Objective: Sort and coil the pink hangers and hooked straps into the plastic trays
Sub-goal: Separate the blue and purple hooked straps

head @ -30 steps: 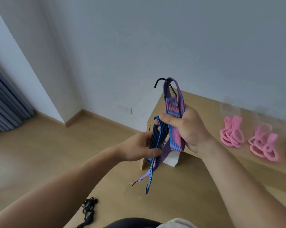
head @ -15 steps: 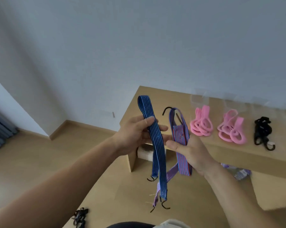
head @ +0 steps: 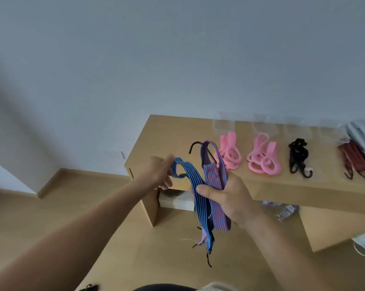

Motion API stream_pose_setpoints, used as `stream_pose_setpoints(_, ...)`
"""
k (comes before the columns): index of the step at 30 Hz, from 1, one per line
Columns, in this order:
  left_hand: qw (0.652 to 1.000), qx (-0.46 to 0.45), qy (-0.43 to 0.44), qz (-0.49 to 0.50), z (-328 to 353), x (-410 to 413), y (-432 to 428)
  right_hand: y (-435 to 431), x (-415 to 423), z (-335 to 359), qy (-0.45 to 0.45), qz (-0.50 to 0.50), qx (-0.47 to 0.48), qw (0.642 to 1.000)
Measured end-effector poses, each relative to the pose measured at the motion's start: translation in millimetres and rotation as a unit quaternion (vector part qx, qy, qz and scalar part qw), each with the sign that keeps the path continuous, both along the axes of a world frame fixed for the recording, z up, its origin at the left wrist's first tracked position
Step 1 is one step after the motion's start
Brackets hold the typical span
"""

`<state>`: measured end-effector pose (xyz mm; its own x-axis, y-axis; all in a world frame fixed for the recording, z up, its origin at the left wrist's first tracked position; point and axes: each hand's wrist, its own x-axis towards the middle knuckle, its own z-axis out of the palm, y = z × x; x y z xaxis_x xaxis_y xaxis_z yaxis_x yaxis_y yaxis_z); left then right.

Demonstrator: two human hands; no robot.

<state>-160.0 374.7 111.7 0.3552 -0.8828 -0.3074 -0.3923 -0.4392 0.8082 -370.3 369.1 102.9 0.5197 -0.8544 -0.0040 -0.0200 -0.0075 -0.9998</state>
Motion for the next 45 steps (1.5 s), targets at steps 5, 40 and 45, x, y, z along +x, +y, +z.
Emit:
stream_pose_setpoints(5, 0.966, -0.179, 0.092, -0.163, -15.4, -15.4, 2.8, -16.0, -2.7, 13.0, 0.03, -0.008, -0.008, 0.999)
stream_pose_setpoints(40, 0.889, -0.151, 0.294, -0.317, -4.8, -63.9, -89.5, -42.4, -48.6, 40.0, 0.045, -0.289, 0.036, 0.956)
stream_pose_setpoints(45, 0.841, -0.097, 0.332, -0.416, -7.8, -90.0, -79.0, -42.8, -42.0, 52.2, 0.002, -0.317, 0.035, 0.948)
